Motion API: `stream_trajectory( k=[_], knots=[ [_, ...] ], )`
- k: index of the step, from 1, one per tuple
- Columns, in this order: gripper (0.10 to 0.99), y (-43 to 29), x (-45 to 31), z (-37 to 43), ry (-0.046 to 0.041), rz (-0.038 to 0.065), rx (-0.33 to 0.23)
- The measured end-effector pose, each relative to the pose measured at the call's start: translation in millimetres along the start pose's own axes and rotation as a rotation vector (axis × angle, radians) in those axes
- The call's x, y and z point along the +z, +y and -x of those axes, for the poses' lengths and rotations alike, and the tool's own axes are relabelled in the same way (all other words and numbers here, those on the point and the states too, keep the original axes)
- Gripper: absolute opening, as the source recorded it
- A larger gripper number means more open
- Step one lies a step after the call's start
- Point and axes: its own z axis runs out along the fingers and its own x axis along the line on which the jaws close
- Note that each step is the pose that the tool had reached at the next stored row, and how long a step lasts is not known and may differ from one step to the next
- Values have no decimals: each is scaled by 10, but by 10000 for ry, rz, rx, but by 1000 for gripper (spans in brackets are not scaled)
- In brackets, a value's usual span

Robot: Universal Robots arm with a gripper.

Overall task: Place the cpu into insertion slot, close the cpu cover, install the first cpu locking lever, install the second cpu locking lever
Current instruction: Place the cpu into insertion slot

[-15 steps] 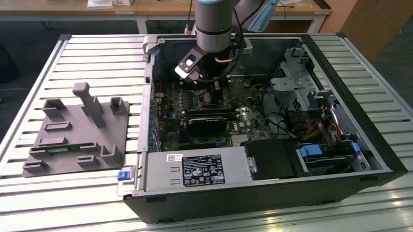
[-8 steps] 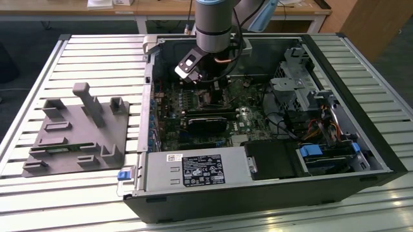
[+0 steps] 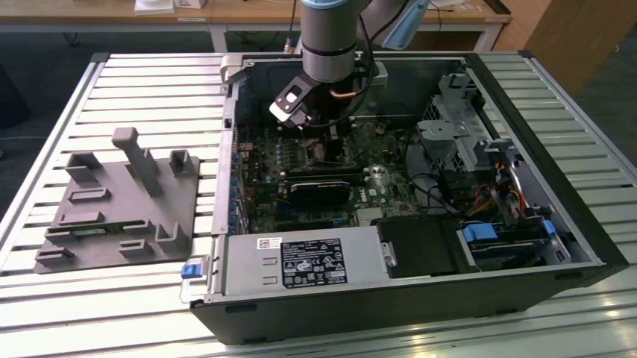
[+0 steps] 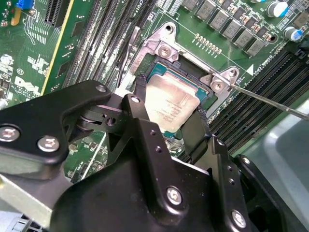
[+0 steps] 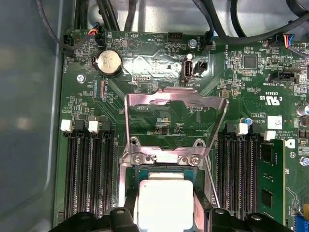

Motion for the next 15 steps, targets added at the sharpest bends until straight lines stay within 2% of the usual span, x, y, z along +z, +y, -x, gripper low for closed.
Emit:
stream_trajectory(
  k=[4,7,8,12,15],
  knots=[
    [537,-1,2,1,-3,-2,0],
    [545,4,16,-7,28,19,1],
    [604,3,14,-6,20,14,1],
    [604,2,9,-4,8,5,1],
    [604,5,-41,-3,9,7,2]
  ],
)
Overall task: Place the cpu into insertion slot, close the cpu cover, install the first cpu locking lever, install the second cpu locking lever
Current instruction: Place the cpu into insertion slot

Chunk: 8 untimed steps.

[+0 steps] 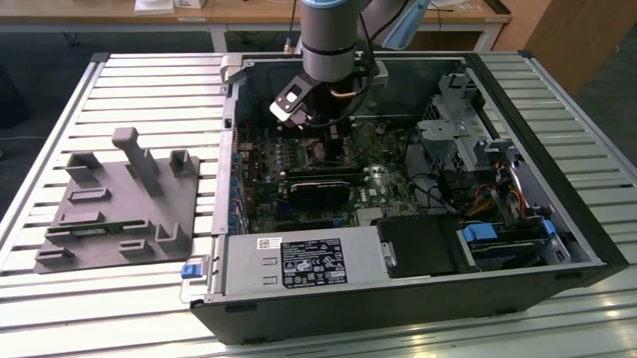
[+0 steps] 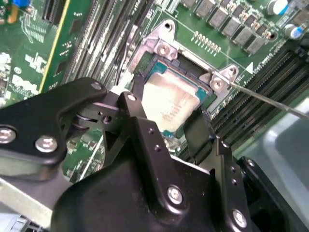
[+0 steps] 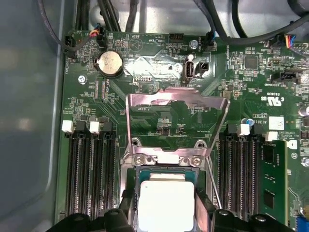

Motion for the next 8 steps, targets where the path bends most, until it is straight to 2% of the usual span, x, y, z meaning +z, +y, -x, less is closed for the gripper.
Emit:
stream_trajectory(
  k=[5,6,7,8],
  knots=[
    [604,8,-130,3,-1,-14,-1],
    [588,9,-135,6,1,-14,-1],
    [525,9,-135,13,3,-13,-2],
    [525,9,-135,16,4,-13,-1]
  ],
)
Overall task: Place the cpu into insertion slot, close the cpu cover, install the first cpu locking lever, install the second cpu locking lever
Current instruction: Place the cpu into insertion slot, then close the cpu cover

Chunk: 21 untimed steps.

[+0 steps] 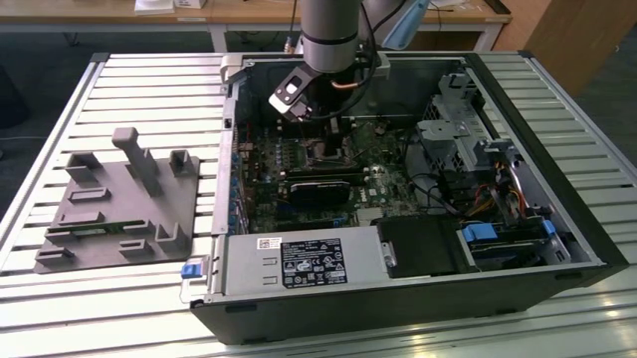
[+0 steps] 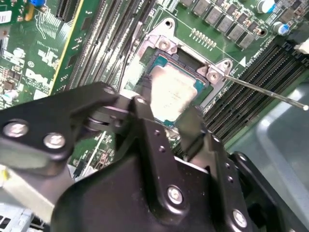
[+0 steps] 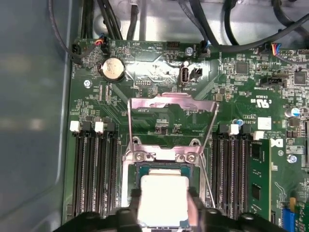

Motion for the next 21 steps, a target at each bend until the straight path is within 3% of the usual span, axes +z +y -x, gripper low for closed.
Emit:
stream_trajectory(
  k=[2,3,5,6,9,21],
  knots=[
    [408,0,0,4,-2,-1,0],
    [408,0,-1,5,-2,-1,1],
    [290,0,-6,5,-3,-2,1],
    [290,0,-9,5,-3,-2,0],
    [114,1,-16,5,-2,-1,0],
    [106,2,-45,6,-4,-2,0]
  ],
)
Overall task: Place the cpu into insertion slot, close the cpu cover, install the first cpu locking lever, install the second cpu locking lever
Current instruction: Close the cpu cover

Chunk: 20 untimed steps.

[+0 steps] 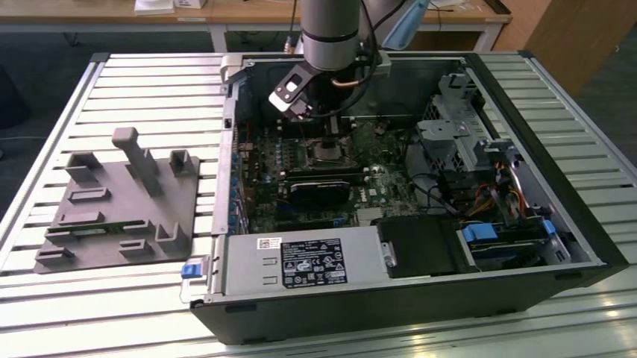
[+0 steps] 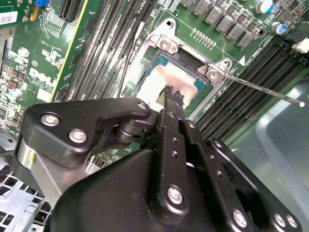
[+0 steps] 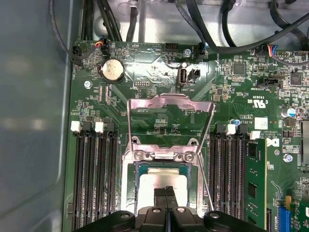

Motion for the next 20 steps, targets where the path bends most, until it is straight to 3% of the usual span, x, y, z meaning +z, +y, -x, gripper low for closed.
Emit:
stream_trajectory(
  k=[14,20],
  knots=[
    [106,14,-218,4,21,1,1],
    [106,24,-370,8,151,1,8]
  ],
)
